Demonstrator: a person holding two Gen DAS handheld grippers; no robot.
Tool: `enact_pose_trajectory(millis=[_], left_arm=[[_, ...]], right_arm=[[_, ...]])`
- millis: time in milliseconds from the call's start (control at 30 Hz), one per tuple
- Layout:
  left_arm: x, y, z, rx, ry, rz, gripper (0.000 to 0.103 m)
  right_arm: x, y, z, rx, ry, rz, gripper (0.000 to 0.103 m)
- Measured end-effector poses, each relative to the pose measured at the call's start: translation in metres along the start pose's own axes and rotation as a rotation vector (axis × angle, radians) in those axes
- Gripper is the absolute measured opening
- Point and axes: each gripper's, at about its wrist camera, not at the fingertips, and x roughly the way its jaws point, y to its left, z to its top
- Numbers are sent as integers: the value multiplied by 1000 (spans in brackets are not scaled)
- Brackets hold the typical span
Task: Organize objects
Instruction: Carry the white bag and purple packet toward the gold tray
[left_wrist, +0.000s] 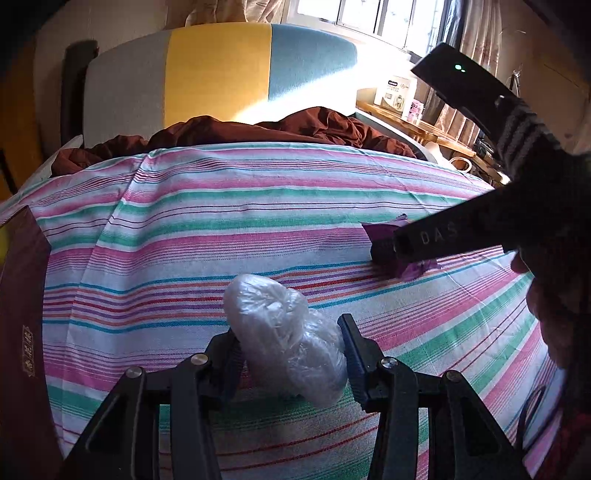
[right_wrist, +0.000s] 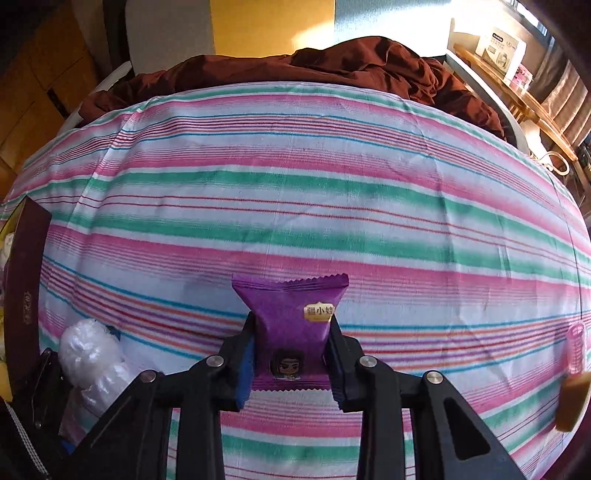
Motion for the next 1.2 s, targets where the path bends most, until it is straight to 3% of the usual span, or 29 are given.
enact_pose_trajectory(millis=[233, 900, 1200], left_arm=[[-2, 2, 1, -5, -1, 15, 42], [-27, 0, -17, 26, 13, 107, 39], [-75, -2, -29, 25, -9, 59, 39]], right_arm=[[-4, 3, -16, 15, -31, 24, 32], [3, 8, -8, -44, -62, 5, 32], [1, 12, -12, -63, -72, -16, 32]])
